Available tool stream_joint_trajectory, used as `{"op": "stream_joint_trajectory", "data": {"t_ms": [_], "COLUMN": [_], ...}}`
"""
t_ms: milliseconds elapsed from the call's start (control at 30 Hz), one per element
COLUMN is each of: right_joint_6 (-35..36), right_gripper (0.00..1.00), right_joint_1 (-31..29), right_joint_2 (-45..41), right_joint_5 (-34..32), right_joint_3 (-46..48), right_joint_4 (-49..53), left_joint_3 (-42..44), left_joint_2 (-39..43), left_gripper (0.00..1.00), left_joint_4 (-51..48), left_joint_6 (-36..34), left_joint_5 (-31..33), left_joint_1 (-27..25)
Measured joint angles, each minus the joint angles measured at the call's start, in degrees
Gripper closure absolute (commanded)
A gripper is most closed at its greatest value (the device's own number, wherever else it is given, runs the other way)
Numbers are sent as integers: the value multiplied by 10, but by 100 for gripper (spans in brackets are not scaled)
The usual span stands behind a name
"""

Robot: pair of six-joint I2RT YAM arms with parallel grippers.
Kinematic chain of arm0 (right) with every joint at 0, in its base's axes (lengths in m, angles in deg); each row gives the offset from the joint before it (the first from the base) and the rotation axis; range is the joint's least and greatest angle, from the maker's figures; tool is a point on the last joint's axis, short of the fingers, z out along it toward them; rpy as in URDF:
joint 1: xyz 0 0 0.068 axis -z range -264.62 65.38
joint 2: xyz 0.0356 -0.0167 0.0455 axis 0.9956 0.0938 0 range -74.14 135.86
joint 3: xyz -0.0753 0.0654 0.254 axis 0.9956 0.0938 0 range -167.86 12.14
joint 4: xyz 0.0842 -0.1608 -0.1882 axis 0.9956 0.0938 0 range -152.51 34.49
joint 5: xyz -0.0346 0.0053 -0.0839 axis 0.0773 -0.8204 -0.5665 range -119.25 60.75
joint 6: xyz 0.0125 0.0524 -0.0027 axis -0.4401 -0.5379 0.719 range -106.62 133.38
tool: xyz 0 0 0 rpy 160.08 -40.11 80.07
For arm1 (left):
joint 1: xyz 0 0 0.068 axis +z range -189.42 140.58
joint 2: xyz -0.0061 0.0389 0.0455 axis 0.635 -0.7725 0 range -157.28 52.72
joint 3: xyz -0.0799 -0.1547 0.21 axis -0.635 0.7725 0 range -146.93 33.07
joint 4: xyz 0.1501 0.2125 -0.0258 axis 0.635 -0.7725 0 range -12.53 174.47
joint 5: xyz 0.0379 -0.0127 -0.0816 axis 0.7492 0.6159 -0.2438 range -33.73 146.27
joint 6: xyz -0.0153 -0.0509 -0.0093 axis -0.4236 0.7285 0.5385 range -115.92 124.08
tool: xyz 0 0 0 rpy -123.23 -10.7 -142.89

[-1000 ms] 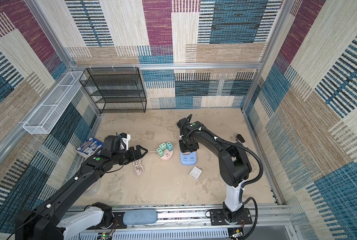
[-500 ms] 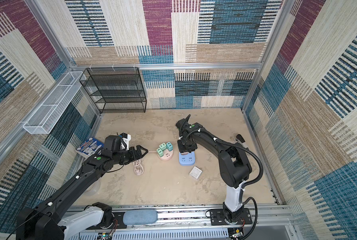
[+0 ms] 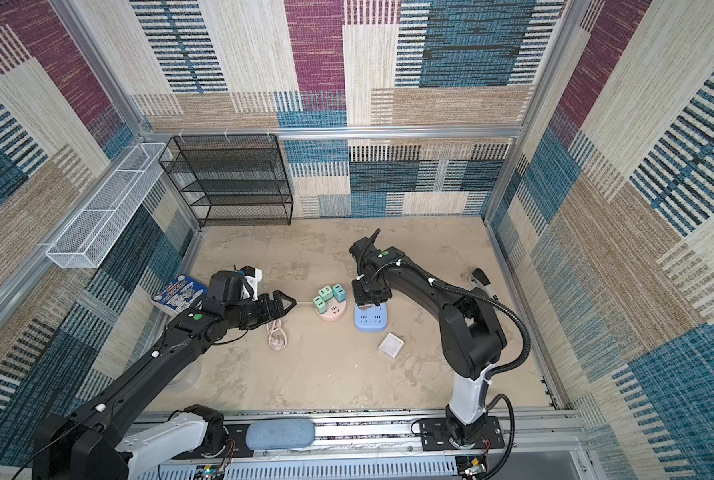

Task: Insert the plug
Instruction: 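Lower the pink charger prongs into a socket of the light blue strip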

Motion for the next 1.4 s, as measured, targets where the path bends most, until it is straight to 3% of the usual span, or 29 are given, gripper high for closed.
{"op": "stream_joint_trajectory", "data": {"t_ms": [1400], "right_joint_6": [-38], "right_gripper": [100], "right_joint_1": [-42], "right_joint_2": [-1], "right_joint_5": [-70], "right_joint_3": [39], "right_joint_4": [-46], "left_joint_3": [7], "left_joint_2": [0], "left_gripper": [8], "left_joint_4": [0], "left_joint_6": [1], "left_joint_5": [-5], "left_joint_1": [0]}}
